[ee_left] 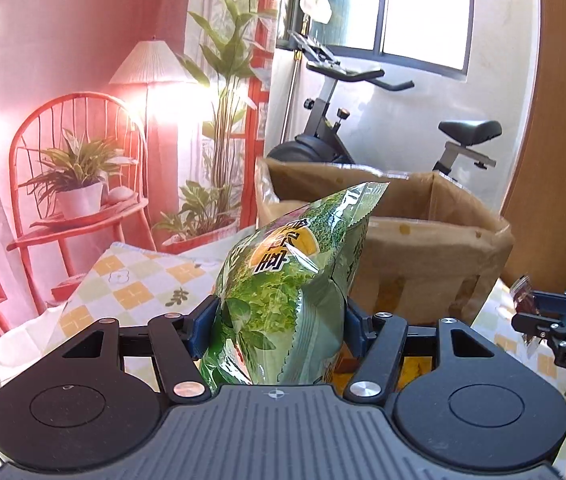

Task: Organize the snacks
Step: 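Carry both packets over the box and open both tools to drop them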

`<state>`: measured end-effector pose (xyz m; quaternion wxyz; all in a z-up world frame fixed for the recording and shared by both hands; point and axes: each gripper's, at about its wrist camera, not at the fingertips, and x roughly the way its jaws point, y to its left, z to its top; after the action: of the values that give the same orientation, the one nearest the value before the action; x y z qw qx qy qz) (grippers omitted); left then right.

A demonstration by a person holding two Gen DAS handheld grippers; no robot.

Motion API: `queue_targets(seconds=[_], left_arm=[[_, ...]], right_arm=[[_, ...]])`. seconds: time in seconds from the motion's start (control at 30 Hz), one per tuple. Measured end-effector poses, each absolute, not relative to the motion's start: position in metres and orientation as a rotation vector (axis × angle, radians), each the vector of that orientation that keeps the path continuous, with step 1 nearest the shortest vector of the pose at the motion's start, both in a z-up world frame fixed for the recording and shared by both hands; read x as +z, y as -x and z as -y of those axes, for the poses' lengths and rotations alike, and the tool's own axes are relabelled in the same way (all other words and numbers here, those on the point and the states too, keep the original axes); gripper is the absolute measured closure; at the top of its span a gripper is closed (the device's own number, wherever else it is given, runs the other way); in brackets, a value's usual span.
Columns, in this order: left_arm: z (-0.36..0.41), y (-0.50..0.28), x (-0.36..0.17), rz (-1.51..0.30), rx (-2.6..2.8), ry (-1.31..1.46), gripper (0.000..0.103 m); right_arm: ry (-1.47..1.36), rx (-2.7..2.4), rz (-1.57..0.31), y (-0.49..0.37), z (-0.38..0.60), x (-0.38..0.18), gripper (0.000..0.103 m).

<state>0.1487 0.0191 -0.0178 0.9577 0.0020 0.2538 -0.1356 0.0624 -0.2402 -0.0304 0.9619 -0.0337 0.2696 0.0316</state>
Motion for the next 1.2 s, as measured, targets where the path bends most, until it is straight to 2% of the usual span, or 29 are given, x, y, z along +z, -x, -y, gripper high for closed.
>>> queue_targets(seconds=[0.37, 0.57, 0.87, 1.2], left_arm=[[0.009, -0.181, 0.079, -0.384, -0.354, 0.076, 0.045], [0.020, -0.209, 0.071, -0.419, -0.370, 0.082, 0.049], [0.041, -0.242, 0.082, -0.307, -0.395, 0.170, 0.049], [0.065, -0.308, 0.005, -0.351, -0.409, 0.346, 0.048]], right_arm=[[0.087, 0.077, -0.398, -0.120, 0.258, 0.042, 0.061], [0.101, 0.083, -0.386, -0.132, 0.259, 0.047, 0.061], [0.108, 0.059, -0.392, -0.149, 0.269, 0.045, 0.061], [0.106, 0.012, -0.441, -0.166, 0.283, 0.026, 0.061]])
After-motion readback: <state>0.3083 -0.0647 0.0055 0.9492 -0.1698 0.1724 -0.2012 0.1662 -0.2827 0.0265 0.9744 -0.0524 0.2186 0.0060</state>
